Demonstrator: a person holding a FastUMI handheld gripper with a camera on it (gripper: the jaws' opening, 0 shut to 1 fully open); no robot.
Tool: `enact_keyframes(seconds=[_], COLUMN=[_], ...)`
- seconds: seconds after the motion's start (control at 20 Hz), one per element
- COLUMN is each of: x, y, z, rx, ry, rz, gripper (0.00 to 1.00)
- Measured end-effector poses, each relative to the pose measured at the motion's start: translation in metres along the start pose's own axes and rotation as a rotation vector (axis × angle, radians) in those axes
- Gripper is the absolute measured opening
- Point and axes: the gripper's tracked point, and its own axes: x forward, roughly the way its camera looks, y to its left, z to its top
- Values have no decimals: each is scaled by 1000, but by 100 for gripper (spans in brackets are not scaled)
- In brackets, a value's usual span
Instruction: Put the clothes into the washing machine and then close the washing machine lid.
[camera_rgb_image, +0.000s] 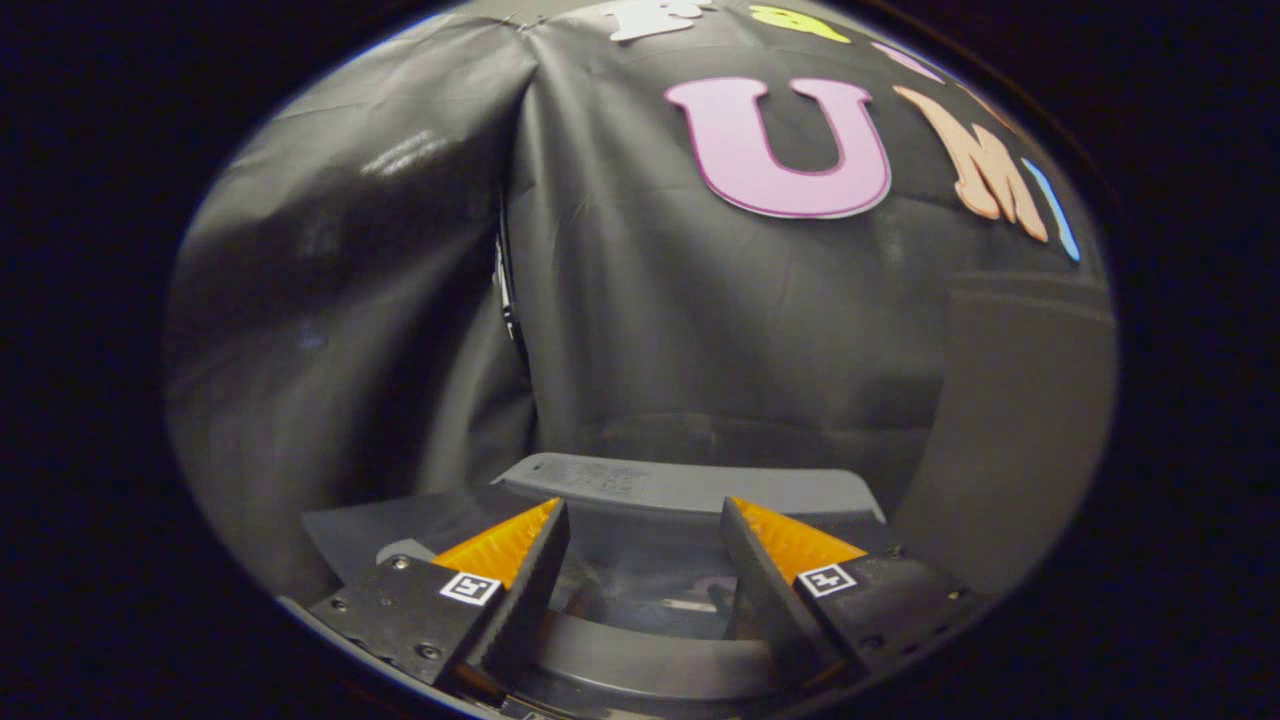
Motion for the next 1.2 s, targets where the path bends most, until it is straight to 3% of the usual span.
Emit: enact_keyframes(seconds=[0.1,0.25,0.45,0.8,1.0,1.2], x=[0,-3,-9,-35,-80,-143], y=[4,-1,3,-3,6,6], z=[-4,6,10,42,88,128], rx=[53,-12,50,-13,-59,-18], ry=[51,74,57,5,-94,-197], rz=[-4,-19,-14,-11,45,104], gripper=[92,93,96,97,97,96])
